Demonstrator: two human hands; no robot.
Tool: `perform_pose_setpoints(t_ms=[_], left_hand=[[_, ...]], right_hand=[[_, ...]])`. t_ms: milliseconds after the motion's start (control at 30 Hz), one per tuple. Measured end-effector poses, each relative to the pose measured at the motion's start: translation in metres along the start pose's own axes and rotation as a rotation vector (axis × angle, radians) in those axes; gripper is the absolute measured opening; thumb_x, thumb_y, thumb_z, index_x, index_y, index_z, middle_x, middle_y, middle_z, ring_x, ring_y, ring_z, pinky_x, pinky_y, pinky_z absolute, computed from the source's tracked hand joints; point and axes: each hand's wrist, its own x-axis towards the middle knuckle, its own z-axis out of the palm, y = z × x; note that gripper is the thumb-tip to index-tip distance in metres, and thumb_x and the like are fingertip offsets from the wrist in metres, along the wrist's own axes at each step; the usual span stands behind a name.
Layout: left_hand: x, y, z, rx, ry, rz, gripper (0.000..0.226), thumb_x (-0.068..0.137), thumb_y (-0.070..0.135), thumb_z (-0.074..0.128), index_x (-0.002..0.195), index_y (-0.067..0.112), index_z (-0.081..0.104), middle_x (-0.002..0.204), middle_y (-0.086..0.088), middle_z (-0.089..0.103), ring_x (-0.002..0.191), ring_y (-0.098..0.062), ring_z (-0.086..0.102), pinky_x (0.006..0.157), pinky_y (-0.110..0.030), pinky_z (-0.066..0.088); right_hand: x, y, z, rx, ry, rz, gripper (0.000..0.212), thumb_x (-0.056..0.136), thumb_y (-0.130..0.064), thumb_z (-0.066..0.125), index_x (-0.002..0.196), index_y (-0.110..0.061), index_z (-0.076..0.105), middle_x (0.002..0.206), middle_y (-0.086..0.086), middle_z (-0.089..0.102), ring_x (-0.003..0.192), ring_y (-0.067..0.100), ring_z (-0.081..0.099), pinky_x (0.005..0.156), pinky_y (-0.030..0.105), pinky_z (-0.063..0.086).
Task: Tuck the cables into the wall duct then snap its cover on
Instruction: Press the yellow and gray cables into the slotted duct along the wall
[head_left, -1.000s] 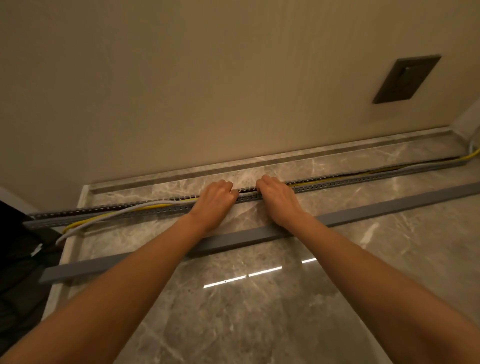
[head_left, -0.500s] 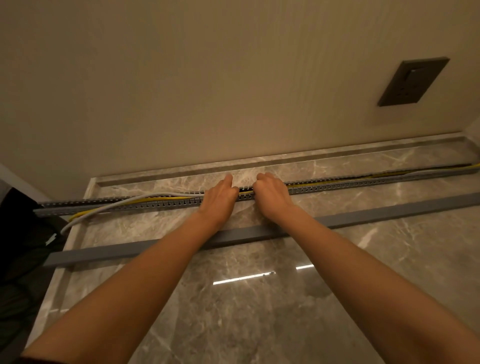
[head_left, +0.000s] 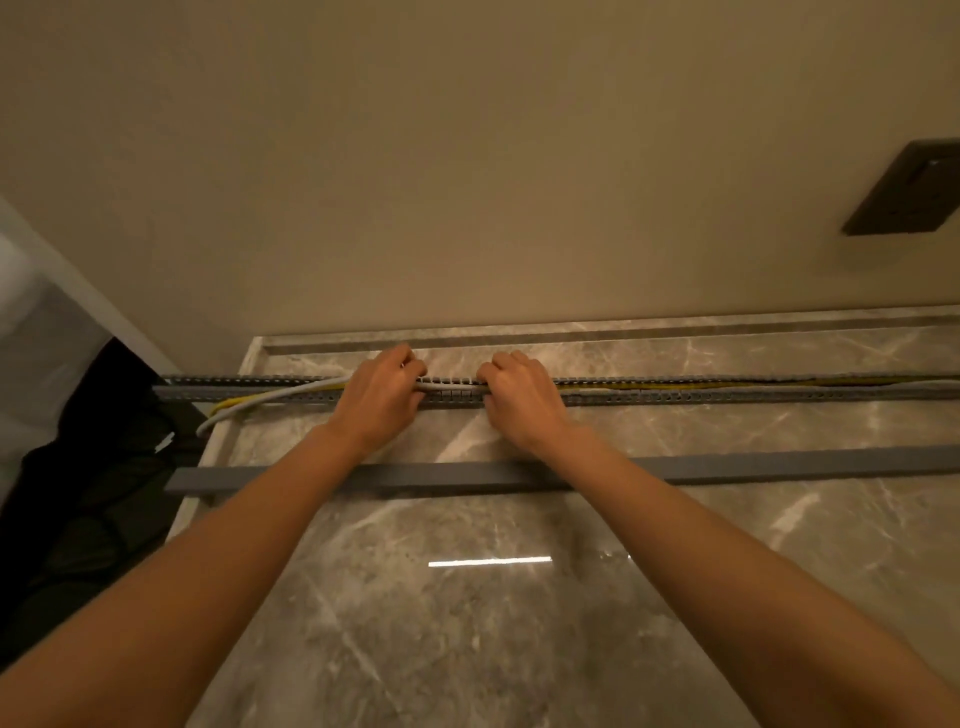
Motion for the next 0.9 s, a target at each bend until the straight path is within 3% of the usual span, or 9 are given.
perform_pose_setpoints(t_ms=[100,300,367,433,567,667,700,800,900], left_hand=[[-0.007,-0.026,-0.006,0.038,-0.040,0.024,0.018,0.070,0.001,0.078,0.085,-0.006,0.072,0.079,-0.024,0.069,0.069,-0.039,0.066,0.061,-0.044,0.056],[-0.016,-0.059,-0.012,0.117,-0.077,0.211,0.041,0.048,-0.015,0.083,0.086,-0.002,0.074,0.068,-0.020,0.070,0.055,-0.035,0.068,0.042,-0.033,0.054],[-0.015,-0.060,-0.016,0.138,-0.120,0.246,0.044,0.056,-0.014,0.079,0.098,-0.003,0.071,0.077,-0.022,0.071,0.065,-0.037,0.069,0.048,-0.036,0.055],[-0.011,-0.061,-0.014,0.135,-0.112,0.205,0.039,0.074,-0.006,0.071,0.113,-0.001,0.065,0.096,-0.024,0.068,0.084,-0.040,0.067,0.063,-0.041,0.055],[-0.002,-0.058,-0.011,0.252,-0.045,0.133,0.020,0.080,0.001,0.069,0.099,0.000,0.068,0.100,-0.022,0.063,0.093,-0.037,0.059,0.069,-0.042,0.051],[-0.003,-0.060,-0.005,0.300,-0.090,0.185,0.020,0.089,0.008,0.060,0.106,0.000,0.065,0.109,-0.020,0.060,0.102,-0.034,0.056,0.077,-0.042,0.048],[-0.004,-0.060,-0.006,0.322,-0.091,0.220,0.020,0.086,0.009,0.064,0.104,0.000,0.066,0.105,-0.019,0.062,0.098,-0.034,0.058,0.074,-0.041,0.049],[-0.008,-0.061,-0.004,0.379,-0.081,0.285,0.027,0.053,0.009,0.090,0.072,0.004,0.071,0.071,-0.013,0.066,0.063,-0.027,0.064,0.047,-0.029,0.049],[-0.014,-0.061,-0.006,0.325,-0.039,0.324,0.035,0.051,0.012,0.092,0.076,0.001,0.071,0.064,-0.013,0.066,0.052,-0.024,0.063,0.040,-0.026,0.049]], right_hand=[[0.010,-0.020,0.007,0.047,-0.005,-0.044,0.028,0.093,-0.005,0.046,0.117,-0.003,0.059,0.118,0.014,0.060,0.109,0.029,0.053,0.093,0.037,0.043],[0.018,-0.047,0.018,-0.014,0.005,0.012,0.024,0.095,-0.007,0.047,0.117,-0.005,0.058,0.119,0.012,0.059,0.107,0.028,0.054,0.088,0.037,0.046],[0.020,-0.051,0.017,-0.053,-0.009,0.020,0.023,0.095,-0.008,0.047,0.116,-0.005,0.058,0.118,0.012,0.059,0.107,0.028,0.054,0.086,0.037,0.046],[0.021,-0.055,0.015,-0.074,-0.025,0.037,0.023,0.096,-0.009,0.047,0.116,-0.005,0.057,0.119,0.012,0.059,0.108,0.028,0.054,0.086,0.037,0.046],[0.022,-0.058,0.018,-0.106,-0.035,0.097,0.022,0.095,-0.008,0.048,0.115,-0.006,0.057,0.117,0.011,0.060,0.106,0.028,0.057,0.084,0.037,0.047],[0.022,-0.060,0.020,-0.084,-0.033,0.161,0.020,0.096,-0.007,0.047,0.115,-0.006,0.052,0.114,0.012,0.064,0.101,0.030,0.060,0.080,0.038,0.048],[0.021,-0.060,0.021,-0.085,-0.035,0.166,0.019,0.096,-0.007,0.047,0.114,-0.006,0.052,0.113,0.013,0.064,0.100,0.031,0.061,0.079,0.038,0.048],[0.020,-0.060,0.023,-0.114,-0.040,0.131,0.019,0.095,-0.006,0.047,0.111,-0.004,0.057,0.110,0.014,0.062,0.097,0.032,0.061,0.069,0.036,0.042],[0.022,-0.058,0.023,-0.114,-0.048,0.120,0.020,0.096,-0.007,0.046,0.111,-0.005,0.059,0.109,0.013,0.060,0.096,0.032,0.060,0.069,0.037,0.044]])
